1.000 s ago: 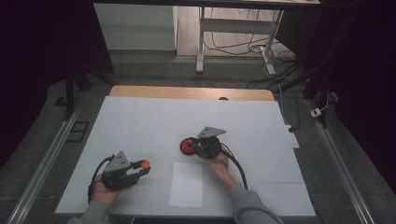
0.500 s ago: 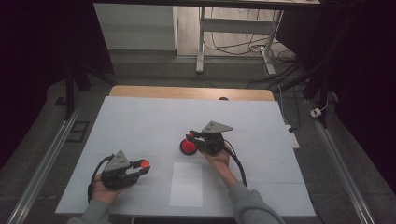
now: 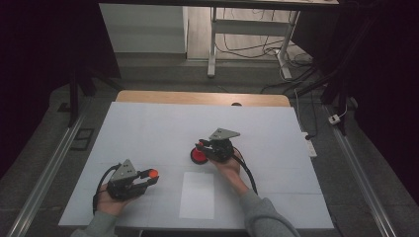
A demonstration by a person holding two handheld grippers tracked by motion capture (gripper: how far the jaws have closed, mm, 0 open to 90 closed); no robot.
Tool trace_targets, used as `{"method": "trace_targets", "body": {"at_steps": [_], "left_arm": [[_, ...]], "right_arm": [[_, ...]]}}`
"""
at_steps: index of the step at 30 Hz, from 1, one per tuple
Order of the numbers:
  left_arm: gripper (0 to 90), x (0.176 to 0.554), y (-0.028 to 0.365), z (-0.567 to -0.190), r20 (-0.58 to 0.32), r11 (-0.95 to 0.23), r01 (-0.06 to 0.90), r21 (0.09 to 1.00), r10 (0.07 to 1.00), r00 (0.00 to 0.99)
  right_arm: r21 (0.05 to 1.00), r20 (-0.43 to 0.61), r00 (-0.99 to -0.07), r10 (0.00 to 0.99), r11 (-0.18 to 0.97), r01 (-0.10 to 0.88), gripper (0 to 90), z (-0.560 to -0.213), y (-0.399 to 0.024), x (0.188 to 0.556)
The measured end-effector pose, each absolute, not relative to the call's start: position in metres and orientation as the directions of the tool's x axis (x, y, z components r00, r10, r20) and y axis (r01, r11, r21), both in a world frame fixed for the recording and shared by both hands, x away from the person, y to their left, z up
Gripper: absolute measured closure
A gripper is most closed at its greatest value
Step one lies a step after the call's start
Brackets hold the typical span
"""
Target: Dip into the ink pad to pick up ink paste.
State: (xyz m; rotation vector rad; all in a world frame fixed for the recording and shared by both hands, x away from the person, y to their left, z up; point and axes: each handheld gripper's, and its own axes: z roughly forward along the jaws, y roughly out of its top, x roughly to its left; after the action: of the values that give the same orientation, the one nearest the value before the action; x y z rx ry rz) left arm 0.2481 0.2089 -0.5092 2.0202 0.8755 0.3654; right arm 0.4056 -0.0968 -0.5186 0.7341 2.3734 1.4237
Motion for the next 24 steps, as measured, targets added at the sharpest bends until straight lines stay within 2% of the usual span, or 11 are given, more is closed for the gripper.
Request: {"method": "trace_targets", "body": {"at_steps": [8,11,24], "left_arm": [[65.4,0.248,0.209,-0.51,-0.071,-0.368,0.446,0.816,0.701,0.709],[65.5,0.248,0.209,-0.51,-0.071,-0.367,0.446,0.816,0.702,0.708],[65.5,0.246,0.21,-0.509,-0.07,-0.364,0.447,0.817,0.707,0.704]], "right_arm": [[0.868,0.021,-0.831,0.556,0.402,0.291,72.7,-0.519,-0.097,0.407],[0.838,0.022,-0.834,0.552,0.445,0.316,72.7,-0.527,-0.094,0.409],[0.852,0.029,-0.825,0.565,0.418,0.315,73.2,-0.532,-0.095,0.407]]}}
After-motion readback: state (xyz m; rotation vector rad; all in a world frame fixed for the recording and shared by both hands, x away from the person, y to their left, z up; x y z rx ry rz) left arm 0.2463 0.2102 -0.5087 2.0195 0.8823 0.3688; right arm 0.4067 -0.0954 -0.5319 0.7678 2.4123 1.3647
